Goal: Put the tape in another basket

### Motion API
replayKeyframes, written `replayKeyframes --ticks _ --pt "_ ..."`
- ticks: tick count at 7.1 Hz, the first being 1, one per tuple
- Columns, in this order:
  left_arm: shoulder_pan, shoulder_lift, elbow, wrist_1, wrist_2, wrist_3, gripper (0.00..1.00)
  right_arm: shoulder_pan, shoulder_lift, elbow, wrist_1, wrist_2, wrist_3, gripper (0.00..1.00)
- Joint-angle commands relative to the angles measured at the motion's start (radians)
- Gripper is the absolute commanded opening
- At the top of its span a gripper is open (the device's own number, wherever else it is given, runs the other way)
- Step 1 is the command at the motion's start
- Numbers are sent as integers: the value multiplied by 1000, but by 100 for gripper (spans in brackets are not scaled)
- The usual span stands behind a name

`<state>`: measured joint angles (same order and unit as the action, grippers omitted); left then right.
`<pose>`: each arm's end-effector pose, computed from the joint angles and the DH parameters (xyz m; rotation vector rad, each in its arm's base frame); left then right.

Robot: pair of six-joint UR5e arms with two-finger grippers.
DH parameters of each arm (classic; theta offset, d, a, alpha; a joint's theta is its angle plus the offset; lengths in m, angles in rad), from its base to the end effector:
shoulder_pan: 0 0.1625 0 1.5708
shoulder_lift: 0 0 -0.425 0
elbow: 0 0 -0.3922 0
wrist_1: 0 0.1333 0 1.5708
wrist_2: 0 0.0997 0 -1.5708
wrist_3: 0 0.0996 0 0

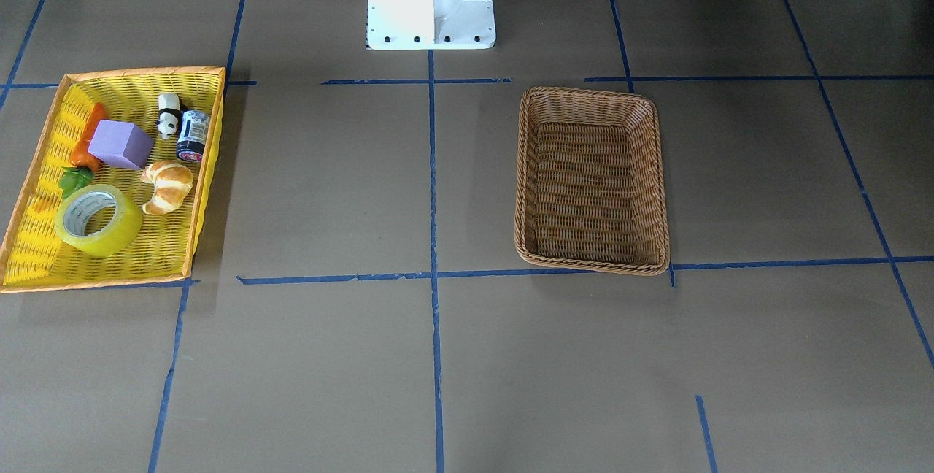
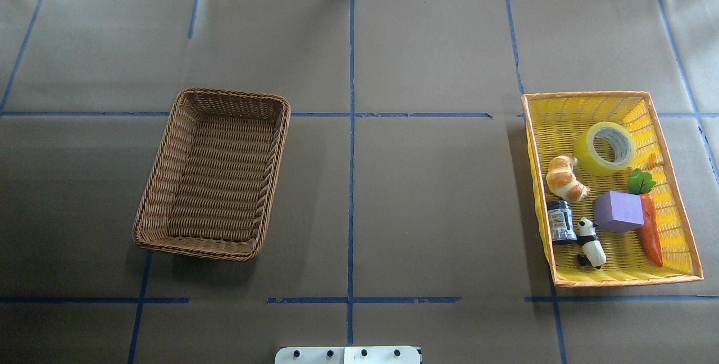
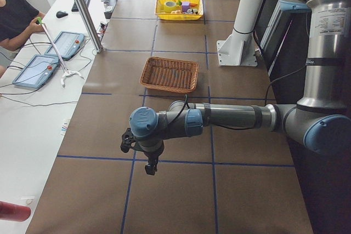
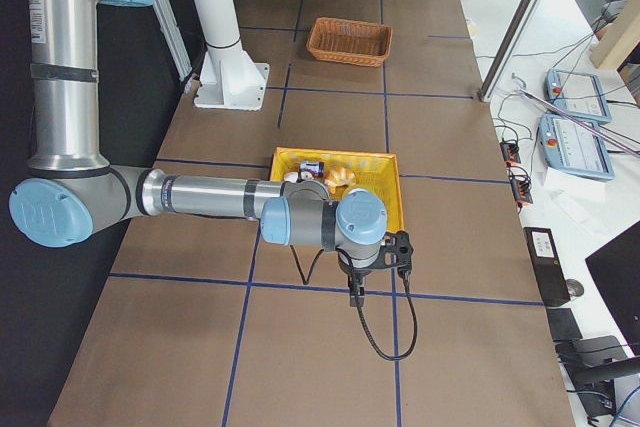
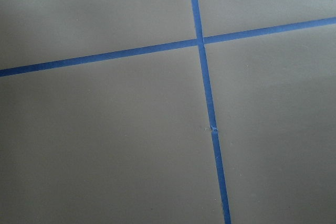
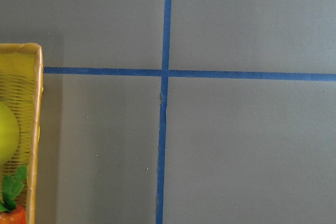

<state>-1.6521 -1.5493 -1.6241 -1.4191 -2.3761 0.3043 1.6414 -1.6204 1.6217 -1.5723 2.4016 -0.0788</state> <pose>-0.0997 -0.4670 0.6554 0.0429 0.8120 0.1623 0.0928 -0.4654 0.6536 0.0618 -0.8285 -0.0076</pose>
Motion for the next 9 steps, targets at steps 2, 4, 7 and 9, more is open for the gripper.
replayKeyframes --ticks 2,4,7,9 --pt "0 0 4 0 2 -2 100 0 1 15 0 -2 -4 100" --pt "0 0 0 0 -2 -2 100 -12 36 27 -1 -10 -3 100" --pt "0 2 0 0 -2 1 100 -67 48 87 0 8 48 100" --pt "0 2 1 0 -2 2 100 -197 51 211 2 4 268 100"
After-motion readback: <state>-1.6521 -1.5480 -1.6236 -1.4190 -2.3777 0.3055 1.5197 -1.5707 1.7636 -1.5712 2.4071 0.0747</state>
